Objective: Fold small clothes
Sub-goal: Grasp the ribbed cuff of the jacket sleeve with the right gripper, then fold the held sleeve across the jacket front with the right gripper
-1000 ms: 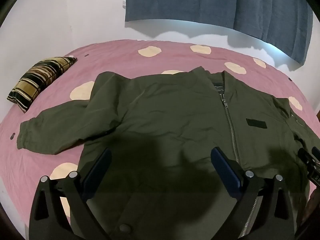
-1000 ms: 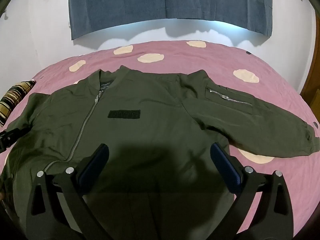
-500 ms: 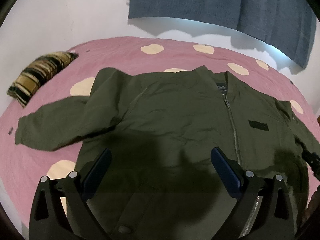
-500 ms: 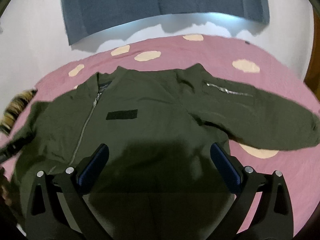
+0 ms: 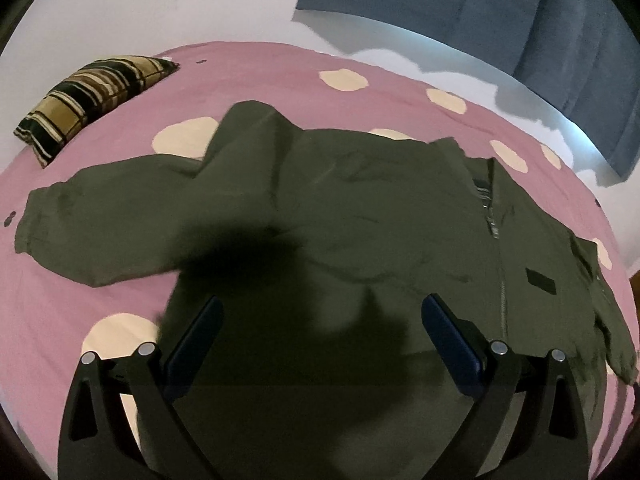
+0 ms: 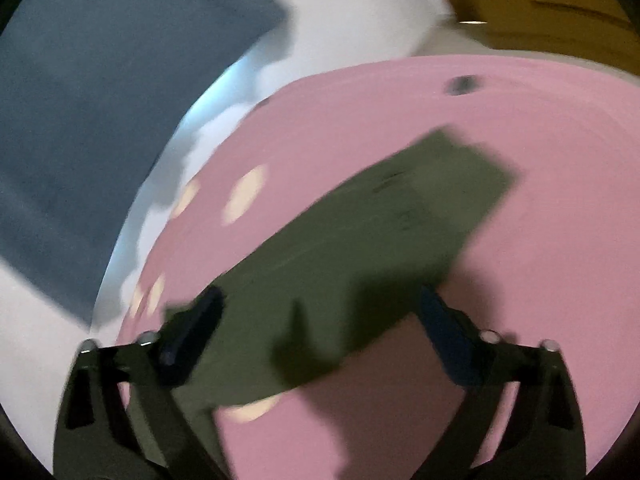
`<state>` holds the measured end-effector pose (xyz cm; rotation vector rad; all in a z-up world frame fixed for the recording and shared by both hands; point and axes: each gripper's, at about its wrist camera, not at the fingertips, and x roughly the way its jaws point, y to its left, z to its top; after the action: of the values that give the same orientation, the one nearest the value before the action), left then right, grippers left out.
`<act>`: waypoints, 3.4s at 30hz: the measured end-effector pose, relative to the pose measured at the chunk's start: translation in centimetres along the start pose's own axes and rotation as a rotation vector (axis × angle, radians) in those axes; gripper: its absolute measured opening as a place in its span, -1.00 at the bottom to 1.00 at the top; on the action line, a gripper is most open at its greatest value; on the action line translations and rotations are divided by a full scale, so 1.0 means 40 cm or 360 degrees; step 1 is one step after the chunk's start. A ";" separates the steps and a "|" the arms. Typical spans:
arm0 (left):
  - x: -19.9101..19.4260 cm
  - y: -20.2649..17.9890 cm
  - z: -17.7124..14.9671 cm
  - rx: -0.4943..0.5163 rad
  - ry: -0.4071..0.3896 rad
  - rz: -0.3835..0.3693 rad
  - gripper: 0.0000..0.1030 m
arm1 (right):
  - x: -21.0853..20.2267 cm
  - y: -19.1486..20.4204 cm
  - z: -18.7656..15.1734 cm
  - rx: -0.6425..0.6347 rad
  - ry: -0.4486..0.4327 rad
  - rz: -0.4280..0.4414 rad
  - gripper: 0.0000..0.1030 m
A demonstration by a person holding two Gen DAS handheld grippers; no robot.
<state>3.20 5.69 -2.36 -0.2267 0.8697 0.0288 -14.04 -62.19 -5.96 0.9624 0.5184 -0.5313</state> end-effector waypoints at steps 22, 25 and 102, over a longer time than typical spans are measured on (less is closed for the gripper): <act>0.010 0.015 -0.010 0.0063 0.0090 0.0139 0.93 | 0.068 -0.160 0.095 0.0270 -0.0094 -0.0156 -0.69; 0.003 0.017 -0.008 0.0076 0.0073 0.0134 0.93 | 0.038 -0.174 0.102 0.0336 -0.0138 -0.0078 -0.71; -0.024 0.129 0.001 0.0007 0.0012 0.0107 0.93 | 0.298 0.452 -0.412 -0.0942 0.0772 0.0193 -0.69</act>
<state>2.02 10.81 -2.57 -0.1932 0.8845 0.0888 3.50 -41.78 -10.00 0.5379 0.9802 -0.0108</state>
